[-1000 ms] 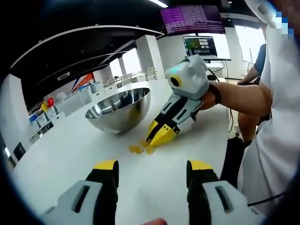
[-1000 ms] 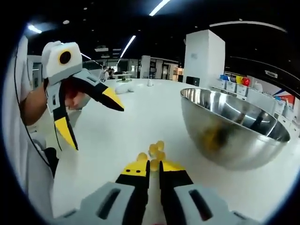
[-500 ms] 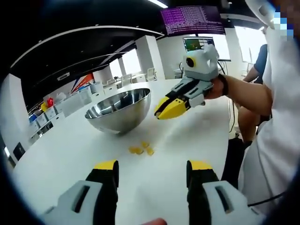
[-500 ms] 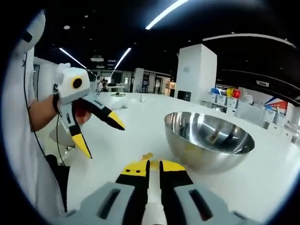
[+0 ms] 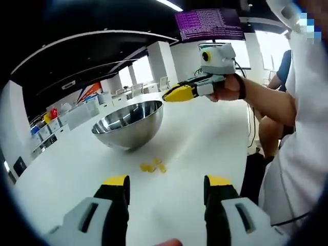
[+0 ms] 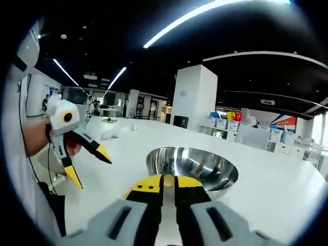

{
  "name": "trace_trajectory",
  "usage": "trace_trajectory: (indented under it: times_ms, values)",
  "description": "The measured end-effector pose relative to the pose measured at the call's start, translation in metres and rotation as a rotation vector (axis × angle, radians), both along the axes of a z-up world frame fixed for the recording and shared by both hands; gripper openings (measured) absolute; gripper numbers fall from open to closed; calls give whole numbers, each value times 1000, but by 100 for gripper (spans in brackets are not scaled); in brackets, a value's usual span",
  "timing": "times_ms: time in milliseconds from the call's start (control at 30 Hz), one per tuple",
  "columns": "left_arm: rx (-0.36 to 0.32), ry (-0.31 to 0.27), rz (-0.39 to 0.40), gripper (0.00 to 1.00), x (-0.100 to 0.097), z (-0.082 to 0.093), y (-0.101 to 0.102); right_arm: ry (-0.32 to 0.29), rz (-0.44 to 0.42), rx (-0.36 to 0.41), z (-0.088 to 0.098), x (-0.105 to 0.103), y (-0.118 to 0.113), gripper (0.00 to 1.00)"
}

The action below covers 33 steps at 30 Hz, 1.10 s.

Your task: Pick up the QQ candy scattered on the table and place it into the stainless steel bowl on the table

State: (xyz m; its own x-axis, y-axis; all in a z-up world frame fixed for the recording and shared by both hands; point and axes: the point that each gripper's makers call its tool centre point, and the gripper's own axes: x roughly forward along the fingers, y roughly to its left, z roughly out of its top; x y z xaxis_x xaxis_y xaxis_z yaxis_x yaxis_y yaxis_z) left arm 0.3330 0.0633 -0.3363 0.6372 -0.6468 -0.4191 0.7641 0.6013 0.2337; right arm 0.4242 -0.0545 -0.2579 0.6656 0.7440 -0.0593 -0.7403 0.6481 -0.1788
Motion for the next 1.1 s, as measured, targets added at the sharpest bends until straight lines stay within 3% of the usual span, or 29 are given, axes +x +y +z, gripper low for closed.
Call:
trace_trajectory:
  times_ms: [200, 400, 667, 767, 933, 1000, 1100]
  values:
    - [-6, 4, -13, 58, -2, -3, -5, -47, -72, 38, 22, 24, -9, 9]
    - [-6, 10, -17, 58, -1, -6, -8, 3, -115, 29, 17, 52, -7, 9]
    - [-12, 16, -17, 58, -1, -8, -10, 13, -106, 2, 14, 73, 5, 9]
    - [-11, 19, -14, 58, 0, -9, -9, 18, -154, -19, 8, 85, 2, 9]
    - [-12, 18, -11, 58, 1, -8, -8, 76, -194, 20, 3, 93, -6, 11]
    - [-10, 18, -10, 58, 1, -8, -8, 77, -198, 35, 5, 94, -10, 17]
    - [-15, 18, -5, 58, 2, -8, -6, 71, -202, 41, 6, 91, -14, 17]
